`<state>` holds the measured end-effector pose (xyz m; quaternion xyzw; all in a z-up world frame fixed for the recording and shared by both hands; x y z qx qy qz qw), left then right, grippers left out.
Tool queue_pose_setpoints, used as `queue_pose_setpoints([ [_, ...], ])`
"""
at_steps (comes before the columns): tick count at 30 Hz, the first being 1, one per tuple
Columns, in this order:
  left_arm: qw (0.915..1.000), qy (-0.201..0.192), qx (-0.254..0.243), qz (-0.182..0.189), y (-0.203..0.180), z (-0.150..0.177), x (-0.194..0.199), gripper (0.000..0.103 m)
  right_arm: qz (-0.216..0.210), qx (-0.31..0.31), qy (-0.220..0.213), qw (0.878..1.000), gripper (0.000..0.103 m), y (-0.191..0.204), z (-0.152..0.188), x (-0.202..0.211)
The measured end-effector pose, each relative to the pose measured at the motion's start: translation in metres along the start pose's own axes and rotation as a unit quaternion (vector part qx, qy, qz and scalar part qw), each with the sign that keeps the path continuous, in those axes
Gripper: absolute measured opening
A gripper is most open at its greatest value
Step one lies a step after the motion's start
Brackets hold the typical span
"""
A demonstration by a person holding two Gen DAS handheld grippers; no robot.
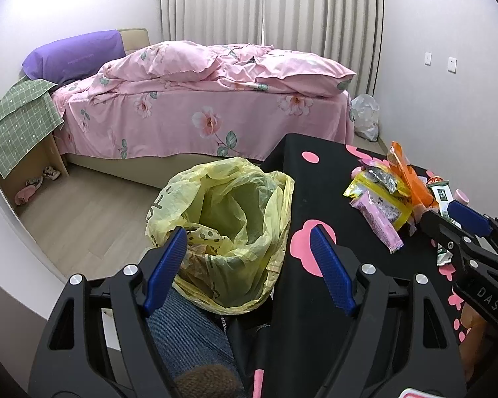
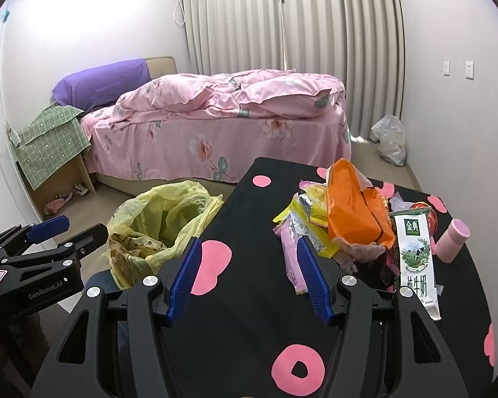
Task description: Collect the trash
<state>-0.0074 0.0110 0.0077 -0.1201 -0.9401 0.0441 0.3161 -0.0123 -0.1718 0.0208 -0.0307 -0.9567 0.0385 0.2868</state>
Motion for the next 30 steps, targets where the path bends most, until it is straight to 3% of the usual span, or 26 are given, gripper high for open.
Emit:
queue_pose_setpoints([
  [30,1.0000,-0.006,0.003,0.005,0.0043,0.0027,0.0025,0.073,0.000,0.002,0.001,1.000,0.056,0.0006,0.0008,-0.0013],
])
Point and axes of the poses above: each gripper's, at about its wrist camera, not at the fingertips, and x roughly against the way its jaws point, y to its left, z to its underside, the point moved 1 cm from there along -x, roughly the way its jaws point, and after that the axes turned 14 degrees about z, right-handed, at the moved point
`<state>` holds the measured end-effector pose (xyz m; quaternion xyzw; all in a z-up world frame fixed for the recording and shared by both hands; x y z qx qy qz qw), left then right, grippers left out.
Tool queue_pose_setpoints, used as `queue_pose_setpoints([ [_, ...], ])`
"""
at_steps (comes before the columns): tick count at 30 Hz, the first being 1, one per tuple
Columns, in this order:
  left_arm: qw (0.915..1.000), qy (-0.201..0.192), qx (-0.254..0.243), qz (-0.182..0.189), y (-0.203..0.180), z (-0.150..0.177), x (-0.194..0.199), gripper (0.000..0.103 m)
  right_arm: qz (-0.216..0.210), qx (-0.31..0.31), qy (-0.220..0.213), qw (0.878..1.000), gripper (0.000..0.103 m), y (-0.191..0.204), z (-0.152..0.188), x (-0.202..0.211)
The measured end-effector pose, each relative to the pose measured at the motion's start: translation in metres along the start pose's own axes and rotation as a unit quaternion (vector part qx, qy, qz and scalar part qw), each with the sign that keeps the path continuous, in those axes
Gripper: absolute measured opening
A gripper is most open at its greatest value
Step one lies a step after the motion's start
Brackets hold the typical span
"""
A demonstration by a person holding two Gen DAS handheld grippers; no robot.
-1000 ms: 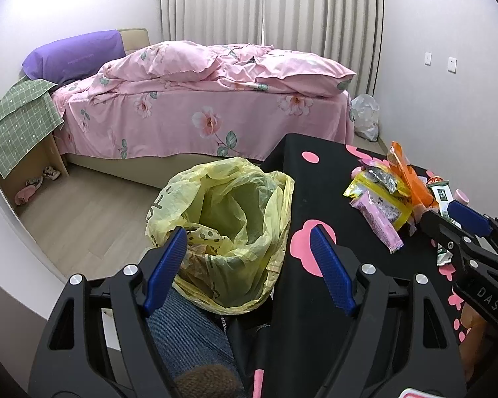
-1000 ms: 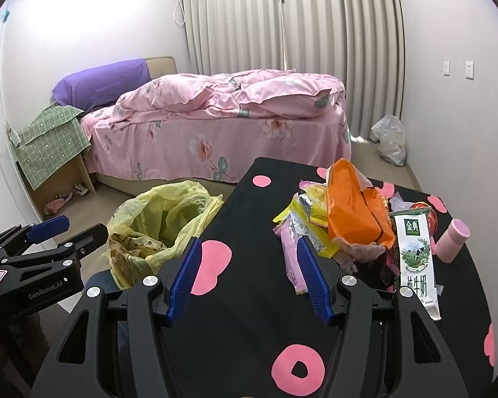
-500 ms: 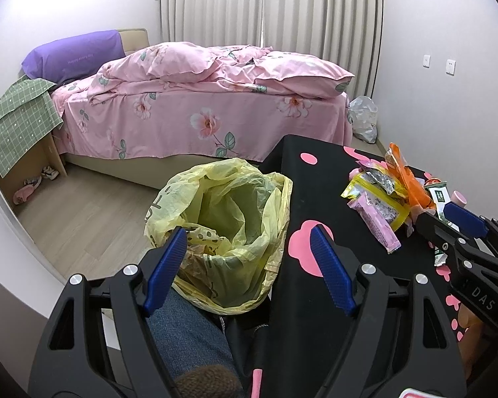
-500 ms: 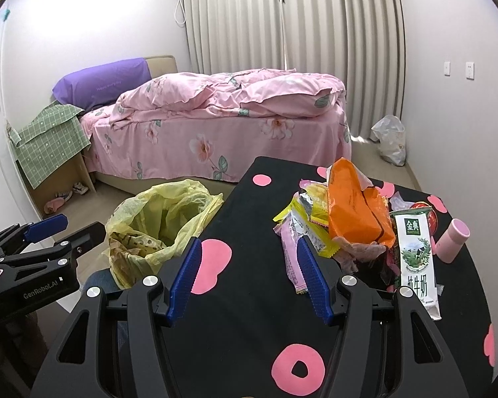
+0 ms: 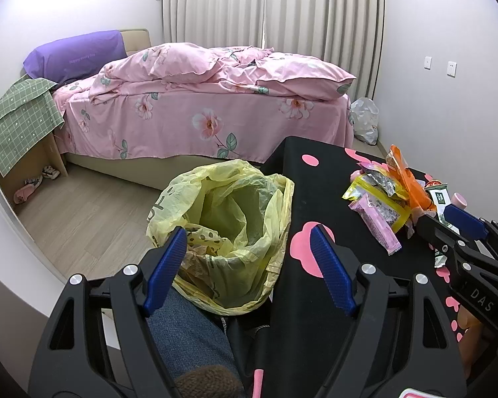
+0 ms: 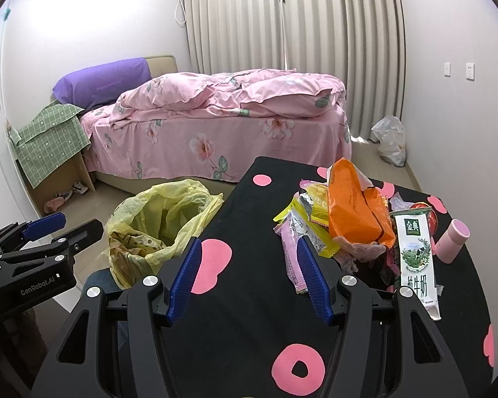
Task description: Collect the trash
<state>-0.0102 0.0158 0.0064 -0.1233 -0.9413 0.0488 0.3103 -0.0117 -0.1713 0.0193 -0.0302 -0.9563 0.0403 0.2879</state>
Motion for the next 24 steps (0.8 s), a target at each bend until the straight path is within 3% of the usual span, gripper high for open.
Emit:
queue_pose_setpoints([
  [24,1.0000,-0.001,0.001,0.000,0.0006,-0.0001,0.0009,0.073,0.002,-0.001,0.000,1.000,0.056,-0.0004,0.0009,0.0000],
])
Point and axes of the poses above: each gripper's, at about its wrist camera, not at the fingertips, and x roughly against the way its jaws point, y to its left, z to its underside, the point moved 1 cm from there along -x, roughly the way its jaws point, and after that the axes turned 14 degrees about z, right-handed, at the moved point
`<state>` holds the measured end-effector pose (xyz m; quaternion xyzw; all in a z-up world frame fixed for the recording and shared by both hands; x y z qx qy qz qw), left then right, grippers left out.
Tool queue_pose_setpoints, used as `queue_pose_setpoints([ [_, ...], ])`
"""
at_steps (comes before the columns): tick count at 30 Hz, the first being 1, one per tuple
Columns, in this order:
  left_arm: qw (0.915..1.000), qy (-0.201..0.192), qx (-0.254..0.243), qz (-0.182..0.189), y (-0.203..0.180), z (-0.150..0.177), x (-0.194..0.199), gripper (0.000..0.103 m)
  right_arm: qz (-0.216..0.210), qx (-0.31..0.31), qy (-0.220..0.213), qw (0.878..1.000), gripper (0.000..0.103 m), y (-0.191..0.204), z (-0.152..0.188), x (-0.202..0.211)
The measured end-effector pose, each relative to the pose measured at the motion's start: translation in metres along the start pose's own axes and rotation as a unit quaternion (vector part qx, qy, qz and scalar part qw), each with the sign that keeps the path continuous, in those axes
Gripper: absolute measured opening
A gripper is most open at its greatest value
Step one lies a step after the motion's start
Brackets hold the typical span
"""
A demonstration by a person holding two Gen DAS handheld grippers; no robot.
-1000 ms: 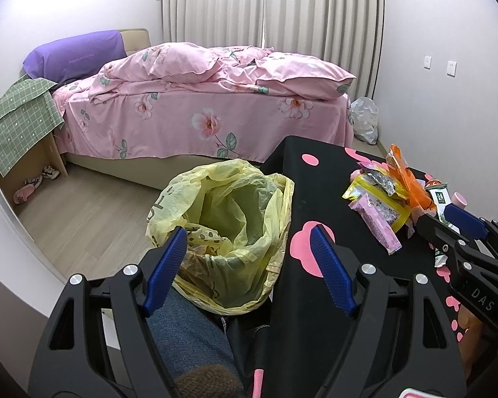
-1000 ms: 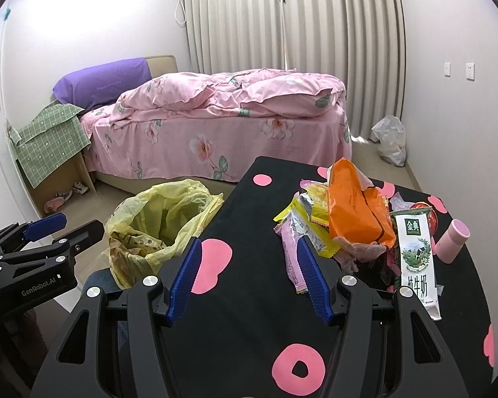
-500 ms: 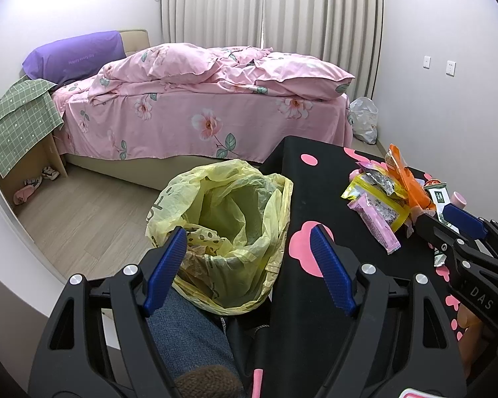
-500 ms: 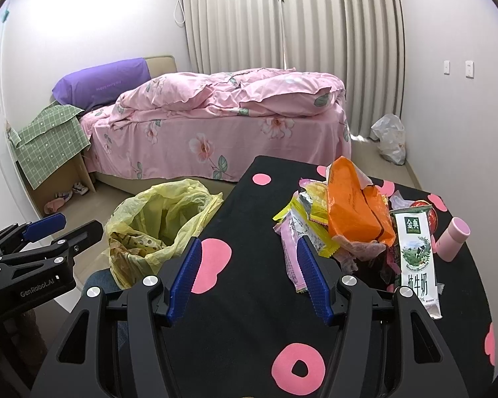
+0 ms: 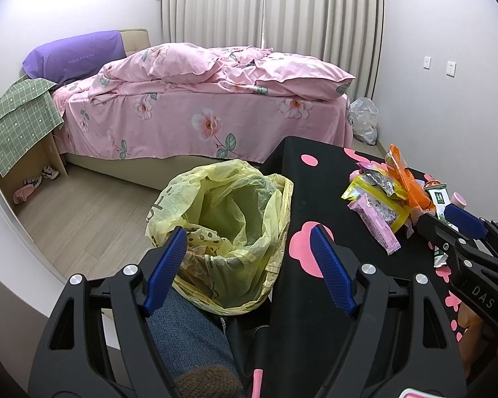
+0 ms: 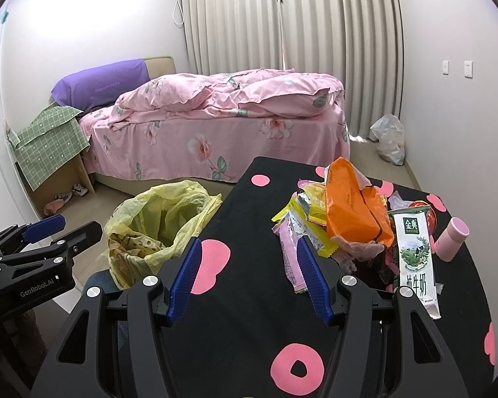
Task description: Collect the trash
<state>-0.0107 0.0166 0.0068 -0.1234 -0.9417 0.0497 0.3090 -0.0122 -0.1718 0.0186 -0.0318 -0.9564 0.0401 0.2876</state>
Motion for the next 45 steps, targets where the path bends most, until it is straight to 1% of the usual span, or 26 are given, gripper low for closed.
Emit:
queue_pose_setpoints([
  [14,1.0000,-0.001,0.000,0.001,0.000,0.000,0.000,0.073,0.004,0.000,0.000,1.000,0.056,-0.002,0.000,0.000],
  [18,0.9998,-0.011,-0.009,0.013,-0.004,-0.003,-0.003,0.073,0.034,0.001,-0.017,0.999,0.056,-0.017,-0.003,0.003],
  [21,0.9990,-0.013,-0.019,0.038,-0.012,-0.008,-0.017,0.073,0.056,-0.011,-0.017,0.998,0.056,-0.043,-0.007,0.000],
  [24,0.9964,-0.001,-0.038,0.077,-0.031,-0.010,-0.036,0.074,0.093,-0.029,-0.016,0.995,0.056,-0.081,-0.008,-0.005],
  [27,0.9906,0.013,-0.061,0.122,-0.057,-0.010,-0.058,0.073,0.134,-0.043,-0.012,0.990,0.056,-0.124,-0.004,-0.008],
  [29,0.9848,0.028,-0.068,0.157,-0.076,-0.012,-0.076,0.074,0.153,-0.050,-0.008,0.987,0.056,-0.146,-0.001,-0.012],
  [31,0.9792,0.042,-0.068,0.186,-0.092,-0.015,-0.094,0.079,0.167,-0.055,-0.005,0.984,0.056,-0.164,0.004,-0.015],
  [32,0.9776,0.044,-0.066,0.195,-0.099,-0.016,-0.101,0.082,0.173,-0.056,-0.003,0.983,0.056,-0.173,0.006,-0.018],
  [35,0.9751,0.034,-0.063,0.210,-0.122,-0.029,-0.118,0.083,0.192,-0.059,-0.003,0.980,0.056,-0.196,0.014,-0.024],
  [39,0.9692,0.053,-0.088,0.224,-0.152,-0.048,-0.140,0.083,0.192,-0.072,0.010,0.979,0.056,-0.220,0.023,-0.038],
  [41,0.9662,0.062,-0.099,0.230,-0.166,-0.061,-0.154,0.082,0.193,-0.073,0.019,0.978,0.056,-0.224,0.027,-0.049],
  [43,0.9652,0.064,-0.101,0.232,-0.175,-0.071,-0.173,0.074,0.186,-0.080,0.027,0.979,0.056,-0.229,0.031,-0.057],
  [44,0.9645,0.072,-0.099,0.234,-0.178,-0.075,-0.184,0.069,0.182,-0.085,0.029,0.979,0.056,-0.232,0.034,-0.060],
  [45,0.9647,0.082,-0.093,0.232,-0.179,-0.078,-0.193,0.066,0.180,-0.087,0.030,0.979,0.056,-0.234,0.036,-0.060],
])
Point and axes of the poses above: each gripper's, at about its wrist camera, not at the fingertips, and x roughly against the way its jaws point, y to its left, z to its underside, the point moved 1 cm from there along -x, roughly the way its jaws point, and after that the axes turned 14 degrees about z, right-handed, at the moved point
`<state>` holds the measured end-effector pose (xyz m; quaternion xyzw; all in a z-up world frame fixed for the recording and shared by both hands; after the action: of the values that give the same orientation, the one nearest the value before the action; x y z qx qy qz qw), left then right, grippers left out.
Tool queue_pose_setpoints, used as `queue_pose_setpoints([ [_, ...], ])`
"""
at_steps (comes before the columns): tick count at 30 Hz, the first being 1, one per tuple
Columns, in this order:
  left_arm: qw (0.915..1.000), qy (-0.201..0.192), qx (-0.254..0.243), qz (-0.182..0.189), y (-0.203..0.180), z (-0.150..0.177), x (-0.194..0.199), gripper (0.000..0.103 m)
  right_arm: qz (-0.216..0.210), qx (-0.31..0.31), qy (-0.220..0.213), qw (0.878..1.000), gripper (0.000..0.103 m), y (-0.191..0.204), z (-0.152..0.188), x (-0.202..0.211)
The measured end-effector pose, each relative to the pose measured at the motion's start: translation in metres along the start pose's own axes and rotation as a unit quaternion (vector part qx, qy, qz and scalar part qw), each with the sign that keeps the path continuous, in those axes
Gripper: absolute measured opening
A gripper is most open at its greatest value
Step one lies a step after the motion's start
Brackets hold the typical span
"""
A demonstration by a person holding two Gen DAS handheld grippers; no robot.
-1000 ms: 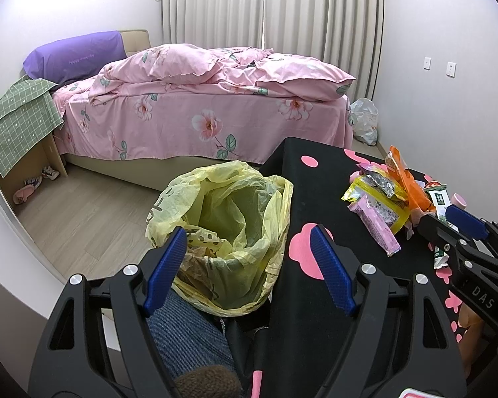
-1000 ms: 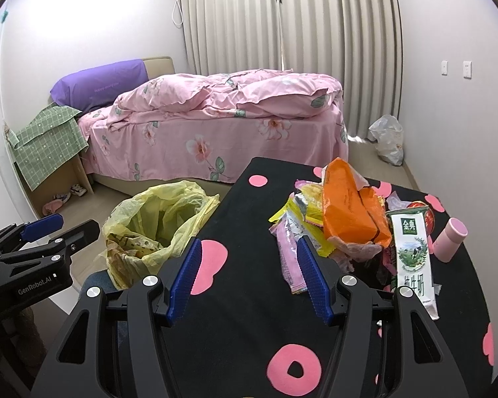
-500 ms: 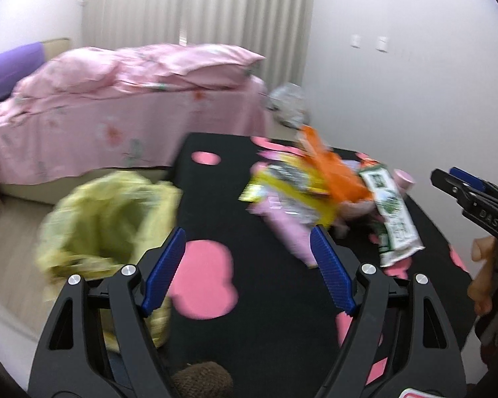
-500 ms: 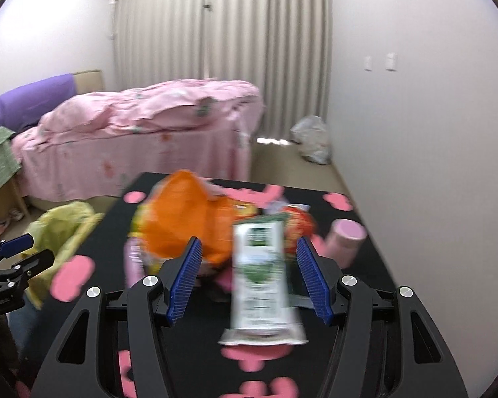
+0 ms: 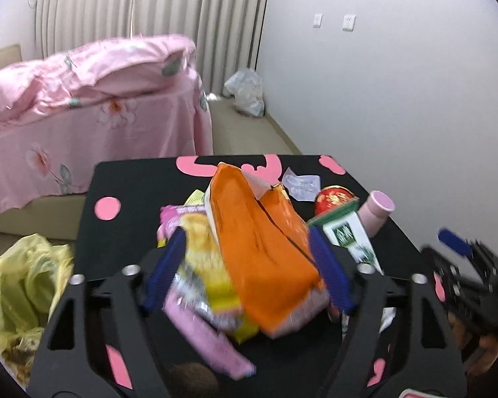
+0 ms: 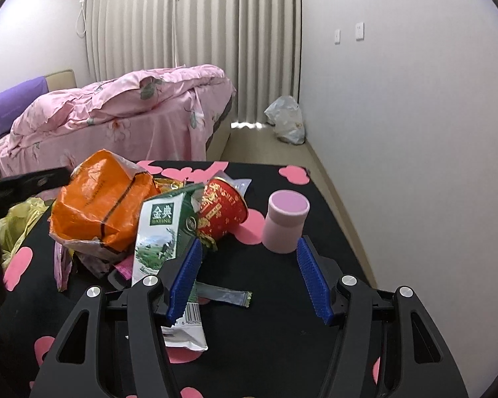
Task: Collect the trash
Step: 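Grasp the orange bag with the left tool while the right tool grasps the SATINE milk carton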
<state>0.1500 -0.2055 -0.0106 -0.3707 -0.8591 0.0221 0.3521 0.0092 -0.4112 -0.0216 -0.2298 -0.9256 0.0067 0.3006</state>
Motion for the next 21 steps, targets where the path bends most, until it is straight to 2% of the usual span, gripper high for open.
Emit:
queue_pose_setpoints([
  [2,0.9994,0.023,0.024,-0.002,0.013,-0.009,-0.022,0.061,-0.005,-0.005,0.003,1.000,0.056,-0.001,0.004,-0.005],
  [4,0.9974,0.054,0.048,-0.008,0.027,-0.016,-0.041,0.049,-0.012,-0.005,0.008,1.000,0.056,0.001,0.008,-0.010],
  [5,0.9965,0.063,0.055,-0.006,0.032,-0.017,-0.047,0.040,-0.015,-0.003,0.010,1.000,0.056,0.003,0.009,-0.011],
  [6,0.9958,0.069,0.060,0.003,0.035,-0.019,-0.048,0.027,-0.019,-0.001,0.012,1.000,0.056,0.005,0.011,-0.012],
  [8,0.9962,0.062,0.058,0.016,0.033,-0.018,-0.038,0.018,-0.024,0.002,0.010,1.000,0.056,0.009,0.011,-0.010],
  [11,0.9985,0.023,0.039,0.030,0.016,-0.011,-0.005,0.013,-0.042,0.005,0.002,0.999,0.056,0.014,0.006,-0.005],
  [15,0.9993,0.003,0.011,0.034,-0.005,0.006,0.034,0.007,-0.075,0.027,0.016,0.997,0.056,0.035,-0.002,-0.007],
  [18,0.9990,0.004,0.015,0.042,-0.009,0.025,0.056,0.006,-0.075,0.053,0.029,0.995,0.056,0.057,-0.007,-0.012],
  [21,0.9992,-0.003,0.011,0.038,-0.012,0.038,0.070,0.006,-0.056,0.067,0.047,0.995,0.056,0.074,-0.011,-0.025],
])
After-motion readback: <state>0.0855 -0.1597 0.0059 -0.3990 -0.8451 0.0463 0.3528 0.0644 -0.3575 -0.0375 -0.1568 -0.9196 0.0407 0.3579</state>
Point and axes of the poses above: each gripper's, at about its wrist camera, not at the fingertips, and x roughly against the way its jaws point, y to its left, z to its underside, the point moved 1 cm from there along -x, roughly the way its jaws point, and after that the axes turned 14 degrees about z, right-handed, at the moved point
